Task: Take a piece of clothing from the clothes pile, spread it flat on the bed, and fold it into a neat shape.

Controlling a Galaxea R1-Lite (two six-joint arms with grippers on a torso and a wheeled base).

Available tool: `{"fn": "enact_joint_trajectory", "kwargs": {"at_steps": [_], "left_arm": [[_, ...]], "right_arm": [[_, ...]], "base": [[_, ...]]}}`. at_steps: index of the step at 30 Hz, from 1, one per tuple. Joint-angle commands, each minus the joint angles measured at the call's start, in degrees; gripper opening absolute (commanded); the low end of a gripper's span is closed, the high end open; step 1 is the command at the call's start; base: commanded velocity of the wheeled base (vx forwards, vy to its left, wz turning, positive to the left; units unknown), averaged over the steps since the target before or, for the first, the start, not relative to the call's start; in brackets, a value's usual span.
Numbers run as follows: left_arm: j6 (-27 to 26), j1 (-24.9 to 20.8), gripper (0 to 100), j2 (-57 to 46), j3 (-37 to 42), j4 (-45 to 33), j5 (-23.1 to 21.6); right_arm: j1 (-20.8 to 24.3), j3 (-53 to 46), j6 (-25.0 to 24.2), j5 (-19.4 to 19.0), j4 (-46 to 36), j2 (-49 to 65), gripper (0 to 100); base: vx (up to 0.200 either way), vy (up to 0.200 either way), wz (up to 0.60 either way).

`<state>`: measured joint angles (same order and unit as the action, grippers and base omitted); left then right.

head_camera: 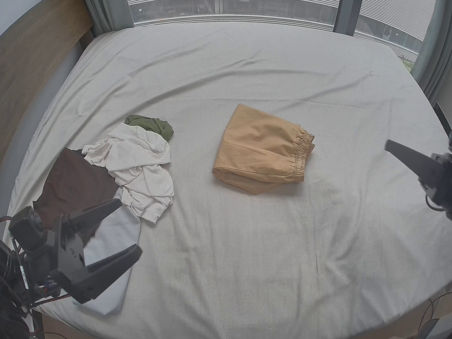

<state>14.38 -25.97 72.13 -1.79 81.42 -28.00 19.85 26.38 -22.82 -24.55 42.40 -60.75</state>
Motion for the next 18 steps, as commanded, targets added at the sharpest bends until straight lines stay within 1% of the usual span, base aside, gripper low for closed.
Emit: {"fn": "enact_joint_trajectory", "kwargs": {"at_steps": [1, 2, 3, 4, 5, 6, 8, 12, 13, 14, 18], "left_arm": [[-1.8, -0.3, 100, -19.3, 1.8, -15.4, 1.5], [-1.9, -0.3, 100, -22.6, 1.8, -19.0, 1.6], [-1.9, -0.3, 100, -23.0, 1.8, -19.5, 1.6], [-1.8, -0.1, 100, -26.9, 1.7, -23.9, 1.7], [-1.8, -0.1, 100, -26.9, 1.7, -23.9, 1.7], [-1.8, 0.5, 100, -31.4, 1.0, -29.6, 1.8], [-1.8, 1.9, 100, -36.3, -0.4, -36.2, 2.8], [-1.8, 3.6, 100, -43.7, -2.7, -47.5, 3.7], [-1.8, 3.6, 100, -44.4, -2.8, -48.3, 3.7], [-1.8, 3.6, 100, -47.3, -3.7, -52.6, 3.7], [-1.8, 3.8, 100, -52.2, -5.2, -61.1, 3.8]], "right_arm": [[-3.1, -6.3, 0.1, 0.1, -8.5, 21.0, 100], [-3.9, -6.3, 0.1, 0.1, -10.6, 23.4, 100], [-3.9, -6.3, 0.1, 0.1, -10.8, 23.7, 100], [-4.9, -6.1, 0.1, 0.1, -13.4, 26.2, 100], [-4.9, -6.1, 0.1, 0.1, -13.4, 26.2, 100], [-6.0, -6.0, 0.2, 0.1, -16.3, 28.7, 100], [-7.4, -5.9, 0.2, 0.1, -18.8, 31.0, 100], [-9.2, -7.5, 0.2, 0.1, -21.7, 35.8, 100], [-9.3, -7.7, 0.2, 0.1, -21.9, 36.1, 100], [-9.7, -8.6, 0.2, 0.1, -23.2, 38.4, 100], [-12.3, -11.1, 0.2, 0.1, -28.1, 44.7, 100]], "base": [[0.000, 0.000, 0.00], [0.000, 0.000, 0.00], [0.000, 0.000, 0.00], [0.000, 0.000, 0.00], [0.000, 0.000, 0.00], [0.000, 0.000, 0.00], [0.000, 0.000, 0.00], [0.000, 0.000, 0.00], [0.000, 0.000, 0.00], [0.000, 0.000, 0.00], [0.000, 0.000, 0.00]]}}
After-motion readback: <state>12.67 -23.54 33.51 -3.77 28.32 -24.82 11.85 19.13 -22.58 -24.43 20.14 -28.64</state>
